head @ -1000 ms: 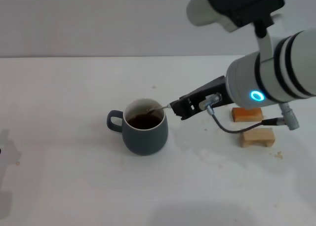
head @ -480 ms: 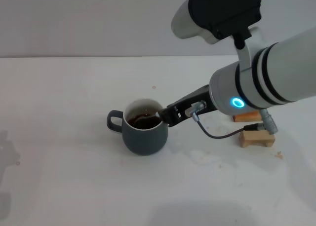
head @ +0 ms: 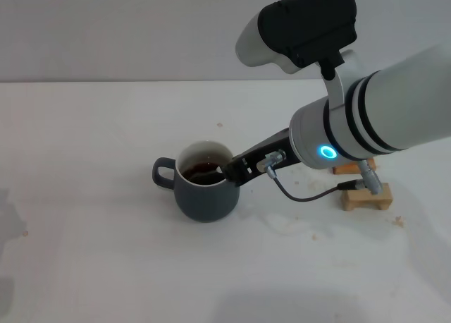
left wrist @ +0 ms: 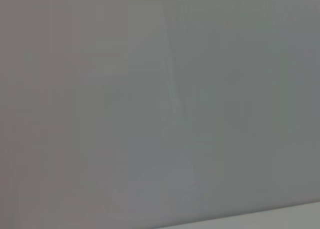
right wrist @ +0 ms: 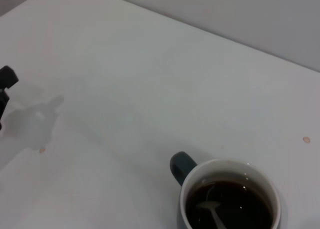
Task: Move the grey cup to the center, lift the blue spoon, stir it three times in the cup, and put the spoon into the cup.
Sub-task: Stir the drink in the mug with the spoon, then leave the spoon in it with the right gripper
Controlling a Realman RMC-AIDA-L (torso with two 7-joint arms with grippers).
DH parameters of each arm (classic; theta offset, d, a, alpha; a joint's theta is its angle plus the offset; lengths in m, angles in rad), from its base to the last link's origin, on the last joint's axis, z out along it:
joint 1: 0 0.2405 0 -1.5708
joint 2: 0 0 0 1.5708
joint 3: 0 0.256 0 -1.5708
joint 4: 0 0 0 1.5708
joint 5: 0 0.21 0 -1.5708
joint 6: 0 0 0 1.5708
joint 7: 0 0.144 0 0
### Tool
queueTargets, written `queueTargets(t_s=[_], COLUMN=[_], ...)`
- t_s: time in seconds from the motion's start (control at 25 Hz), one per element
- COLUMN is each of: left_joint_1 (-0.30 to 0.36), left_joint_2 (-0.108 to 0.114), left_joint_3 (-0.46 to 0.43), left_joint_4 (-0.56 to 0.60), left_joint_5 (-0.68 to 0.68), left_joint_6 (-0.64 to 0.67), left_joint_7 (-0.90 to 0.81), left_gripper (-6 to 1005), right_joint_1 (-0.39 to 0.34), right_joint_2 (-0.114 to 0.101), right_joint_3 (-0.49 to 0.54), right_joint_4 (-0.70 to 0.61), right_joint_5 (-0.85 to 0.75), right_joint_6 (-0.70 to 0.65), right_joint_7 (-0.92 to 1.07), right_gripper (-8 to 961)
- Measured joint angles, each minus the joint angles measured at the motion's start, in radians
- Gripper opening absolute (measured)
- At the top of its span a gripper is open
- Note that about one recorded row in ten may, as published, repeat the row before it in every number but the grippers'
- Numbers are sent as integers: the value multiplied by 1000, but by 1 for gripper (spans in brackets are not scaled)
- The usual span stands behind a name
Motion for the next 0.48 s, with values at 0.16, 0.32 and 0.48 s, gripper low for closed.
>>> queueTargets(t_s=[0.16, 0.32, 0.48], left_joint_1=[7, 7, 7], left_joint_2=[0, 0, 0], left_joint_3=[-1, -1, -2], left_joint_4=[0, 0, 0], left_joint_5=[0, 0, 0], left_joint_6=[0, 0, -2], left_joint_7=[0, 0, 0], left_gripper=[-2, -2, -2], right_joint_1=[11, 13, 5], right_joint_2=[-1, -1, -3], right_joint_3=[8, 13, 45], right_joint_4=[-32, -40, -34], right_joint_5=[0, -3, -10], right_joint_6=[-22, -24, -15], right_joint_7=[-15, -22, -26], right_gripper=[169, 169, 169])
